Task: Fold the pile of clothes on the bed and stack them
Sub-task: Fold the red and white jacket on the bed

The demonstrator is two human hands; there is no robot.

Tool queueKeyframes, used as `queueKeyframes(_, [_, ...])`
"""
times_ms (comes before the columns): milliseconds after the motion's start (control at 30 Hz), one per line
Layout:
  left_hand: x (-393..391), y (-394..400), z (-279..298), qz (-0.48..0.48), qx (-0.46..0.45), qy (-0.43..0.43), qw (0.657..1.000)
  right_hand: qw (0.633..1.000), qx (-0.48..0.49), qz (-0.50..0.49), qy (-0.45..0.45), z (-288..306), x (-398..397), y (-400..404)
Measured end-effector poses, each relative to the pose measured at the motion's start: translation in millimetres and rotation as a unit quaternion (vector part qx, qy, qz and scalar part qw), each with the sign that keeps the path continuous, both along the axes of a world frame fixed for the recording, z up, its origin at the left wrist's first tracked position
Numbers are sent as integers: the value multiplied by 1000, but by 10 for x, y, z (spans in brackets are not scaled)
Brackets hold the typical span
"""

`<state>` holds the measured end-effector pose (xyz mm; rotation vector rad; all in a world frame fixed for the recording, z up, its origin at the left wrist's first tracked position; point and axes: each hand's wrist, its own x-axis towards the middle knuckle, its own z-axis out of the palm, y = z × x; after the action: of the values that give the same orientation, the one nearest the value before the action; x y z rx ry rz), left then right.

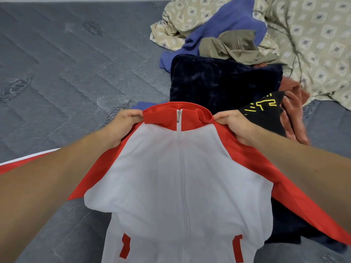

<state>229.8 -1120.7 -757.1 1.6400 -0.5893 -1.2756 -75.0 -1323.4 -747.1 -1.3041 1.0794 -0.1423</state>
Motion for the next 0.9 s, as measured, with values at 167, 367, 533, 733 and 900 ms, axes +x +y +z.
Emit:
queueKeyframes(167, [4, -4, 48, 0, 29, -34, 999, 1000, -15, -10, 23, 13, 45, 23])
queueKeyframes(367, [-77, 2, 65, 11, 3, -62, 998, 994, -97, -24, 40, 36, 116, 83])
queueKeyframes(533, [-95, -62, 78, 10, -34, -127, 991, 989, -145, -2, 34, 63, 152, 33])
queueKeyframes(733, [-52, -124, 124, 49, -35, -153, 986, 979, -190, 35, 67, 140, 96, -57])
queueKeyframes(900, [-186, -226, 83, 43, -20, -189, 981, 967, -242, 33, 70, 92, 109, -23])
